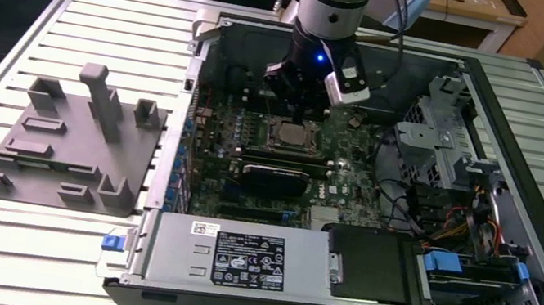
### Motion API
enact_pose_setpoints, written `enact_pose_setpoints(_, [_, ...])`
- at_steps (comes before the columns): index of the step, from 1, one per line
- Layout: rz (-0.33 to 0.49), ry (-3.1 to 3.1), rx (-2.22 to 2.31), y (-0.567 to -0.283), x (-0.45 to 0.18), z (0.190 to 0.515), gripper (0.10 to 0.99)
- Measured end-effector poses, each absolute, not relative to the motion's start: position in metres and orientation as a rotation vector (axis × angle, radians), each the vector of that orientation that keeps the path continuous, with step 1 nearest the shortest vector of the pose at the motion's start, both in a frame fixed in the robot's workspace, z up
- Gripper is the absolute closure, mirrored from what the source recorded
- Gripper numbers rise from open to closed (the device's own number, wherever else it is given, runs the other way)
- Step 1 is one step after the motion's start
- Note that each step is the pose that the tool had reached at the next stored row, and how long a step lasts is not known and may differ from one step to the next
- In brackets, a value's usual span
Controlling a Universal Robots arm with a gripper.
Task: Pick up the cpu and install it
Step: 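Install the first cpu locking lever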
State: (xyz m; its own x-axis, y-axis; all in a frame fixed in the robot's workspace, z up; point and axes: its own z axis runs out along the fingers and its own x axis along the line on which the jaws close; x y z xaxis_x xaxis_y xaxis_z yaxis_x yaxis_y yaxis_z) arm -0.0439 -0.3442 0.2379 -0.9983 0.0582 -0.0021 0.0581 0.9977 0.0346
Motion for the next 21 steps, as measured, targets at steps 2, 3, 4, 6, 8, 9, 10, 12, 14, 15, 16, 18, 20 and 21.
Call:
enact_pose_setpoints(2, [0.055, 3.136, 0.091, -0.344, -0.048, 0.238, 0.980])
enact_pose_setpoints(3, [0.055, 3.136, 0.091, -0.344, -0.050, 0.238, 0.980])
enact_pose_setpoints(4, [0.055, 3.136, 0.091, -0.344, -0.052, 0.238, 0.980])
enact_pose_setpoints(6, [0.055, 3.136, 0.091, -0.344, -0.057, 0.238, 0.980])
enact_pose_setpoints(8, [0.055, 3.135, 0.091, -0.344, -0.061, 0.238, 0.980])
enact_pose_setpoints(9, [0.055, 3.135, 0.091, -0.344, -0.063, 0.238, 0.980])
enact_pose_setpoints(10, [0.055, 3.135, 0.091, -0.344, -0.064, 0.238, 0.980])
enact_pose_setpoints(12, [0.055, 3.135, 0.091, -0.344, -0.069, 0.238, 0.980])
enact_pose_setpoints(14, [0.055, 3.135, 0.091, -0.344, -0.074, 0.238, 0.980])
enact_pose_setpoints(15, [0.055, 3.135, 0.091, -0.344, -0.076, 0.238, 0.980])
enact_pose_setpoints(16, [0.055, 3.134, 0.091, -0.344, -0.079, 0.238, 0.980])
enact_pose_setpoints(18, [0.055, 3.134, 0.091, -0.344, -0.083, 0.238, 0.980])
enact_pose_setpoints(20, [0.055, 3.133, 0.091, -0.344, -0.087, 0.238, 0.980])
enact_pose_setpoints(21, [0.055, 3.133, 0.091, -0.344, -0.089, 0.238, 0.980])
